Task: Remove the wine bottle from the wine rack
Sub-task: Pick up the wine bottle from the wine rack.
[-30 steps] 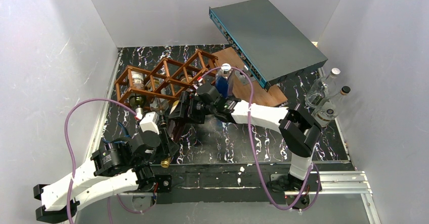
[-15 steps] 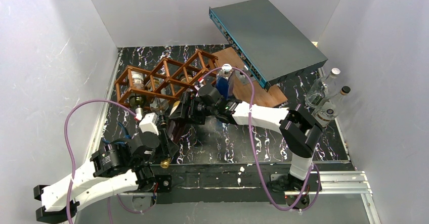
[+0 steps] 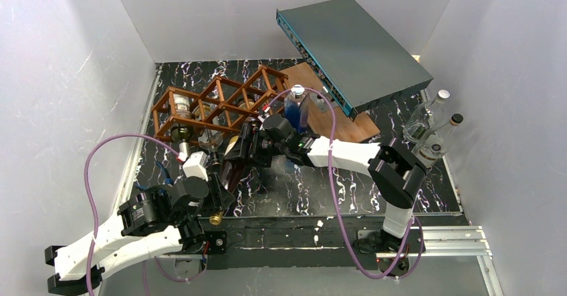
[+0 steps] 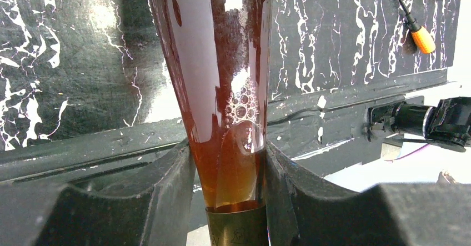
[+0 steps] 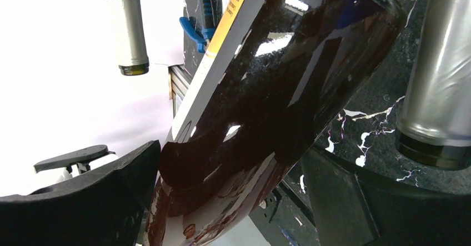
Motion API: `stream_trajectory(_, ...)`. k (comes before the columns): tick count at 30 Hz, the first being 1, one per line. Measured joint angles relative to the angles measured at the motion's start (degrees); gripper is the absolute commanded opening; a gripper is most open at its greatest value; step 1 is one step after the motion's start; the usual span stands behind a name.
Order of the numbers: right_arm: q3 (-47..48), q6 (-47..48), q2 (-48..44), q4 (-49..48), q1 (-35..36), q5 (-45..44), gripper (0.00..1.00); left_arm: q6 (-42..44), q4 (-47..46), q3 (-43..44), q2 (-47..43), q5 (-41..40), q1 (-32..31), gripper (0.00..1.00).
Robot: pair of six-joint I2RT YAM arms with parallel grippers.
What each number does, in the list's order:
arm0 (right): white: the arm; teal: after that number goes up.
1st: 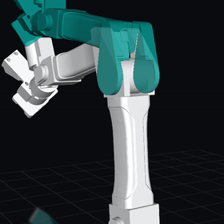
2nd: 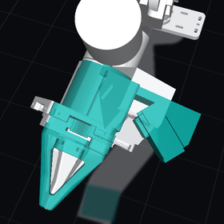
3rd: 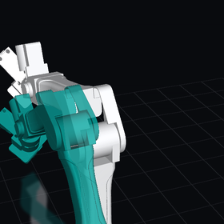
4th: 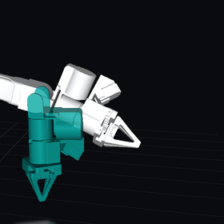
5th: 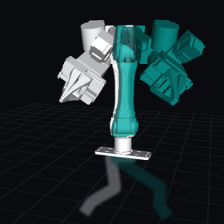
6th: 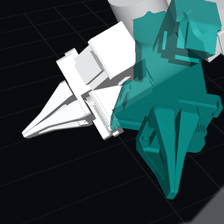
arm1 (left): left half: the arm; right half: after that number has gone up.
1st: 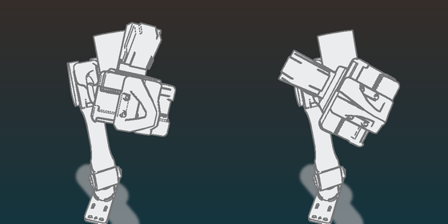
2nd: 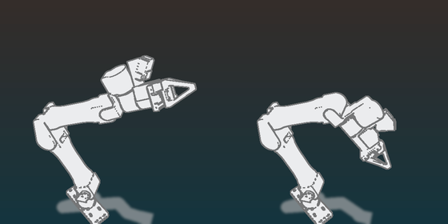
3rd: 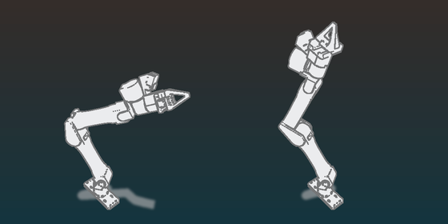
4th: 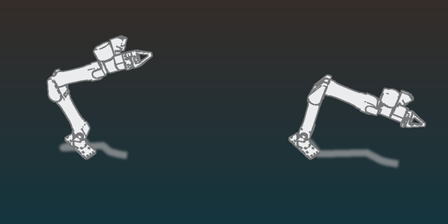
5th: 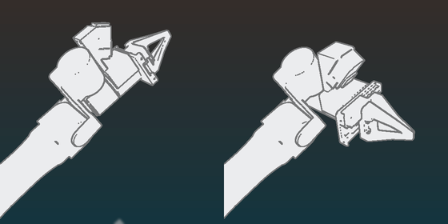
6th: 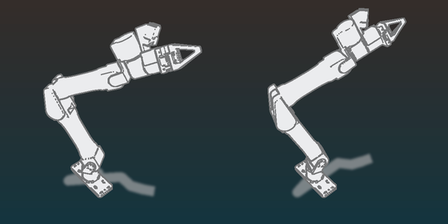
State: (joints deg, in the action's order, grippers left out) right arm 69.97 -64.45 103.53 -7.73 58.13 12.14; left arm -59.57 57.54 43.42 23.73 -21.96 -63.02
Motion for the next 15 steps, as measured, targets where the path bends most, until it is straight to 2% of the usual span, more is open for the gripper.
stream_trajectory(15,-2.9,-1.0,-0.7,-2.8,0.0,0.1,0.98,0.0,1.7,-0.7,-1.4,-0.1,-0.2,0.00)
